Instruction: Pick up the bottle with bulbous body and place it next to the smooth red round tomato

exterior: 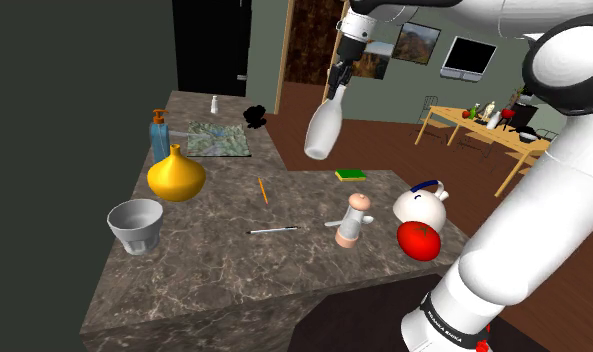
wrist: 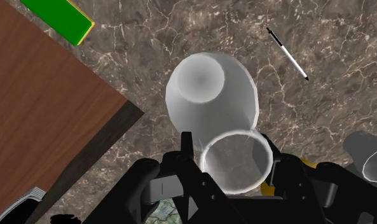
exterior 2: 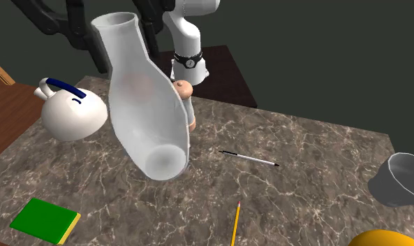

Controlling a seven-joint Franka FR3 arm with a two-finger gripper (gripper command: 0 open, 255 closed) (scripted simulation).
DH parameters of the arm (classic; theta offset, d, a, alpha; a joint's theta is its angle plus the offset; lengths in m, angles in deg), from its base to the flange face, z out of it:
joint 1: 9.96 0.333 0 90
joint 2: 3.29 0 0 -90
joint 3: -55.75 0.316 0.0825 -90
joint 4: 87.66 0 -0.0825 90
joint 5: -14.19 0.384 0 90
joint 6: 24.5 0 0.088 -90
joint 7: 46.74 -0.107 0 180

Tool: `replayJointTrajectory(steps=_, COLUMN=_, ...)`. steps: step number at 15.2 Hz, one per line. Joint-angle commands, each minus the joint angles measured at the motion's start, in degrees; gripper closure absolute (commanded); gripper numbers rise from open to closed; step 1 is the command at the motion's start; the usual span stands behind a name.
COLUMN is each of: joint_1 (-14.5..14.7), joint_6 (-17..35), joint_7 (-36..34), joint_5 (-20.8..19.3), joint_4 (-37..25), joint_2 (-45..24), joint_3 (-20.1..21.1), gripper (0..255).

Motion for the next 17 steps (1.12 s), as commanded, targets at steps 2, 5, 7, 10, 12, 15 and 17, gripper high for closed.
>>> replayJointTrajectory(steps=2, joint_1=-1.14, joint_6=-0.63, joint_7=2.27, joint_5=-0.64, joint_4=4.96, joint_2=5.51, joint_3=-1.19, gripper=255)
replayJointTrajectory(steps=5, joint_1=-2.23, joint_6=-1.86, joint_7=4.42, joint_5=-1.41, joint_4=8.52, joint_2=10.25, joint_3=-2.44, gripper=255)
replayJointTrajectory(steps=7, joint_1=-3.0, joint_6=-2.88, joint_7=5.9, joint_5=-2.01, joint_4=10.49, joint_2=13.22, joint_3=-3.34, gripper=255)
replayJointTrajectory(steps=10, joint_1=-4.17, joint_6=-4.68, joint_7=8.23, joint_5=-3.03, joint_4=12.88, joint_2=17.39, joint_3=-4.8, gripper=255)
replayJointTrajectory(steps=12, joint_1=-4.98, joint_6=-6.04, joint_7=9.85, joint_5=-3.79, joint_4=14.09, joint_2=19.96, joint_3=-5.84, gripper=255)
replayJointTrajectory(steps=15, joint_1=-6.21, joint_6=-8.26, joint_7=12.4, joint_5=-5.03, joint_4=15.38, joint_2=23.51, joint_3=-7.5, gripper=255)
replayJointTrajectory(steps=17, joint_1=-7.03, joint_6=-9.84, joint_7=14.19, joint_5=-5.92, joint_4=15.89, joint_2=25.64, joint_3=-8.69, gripper=255)
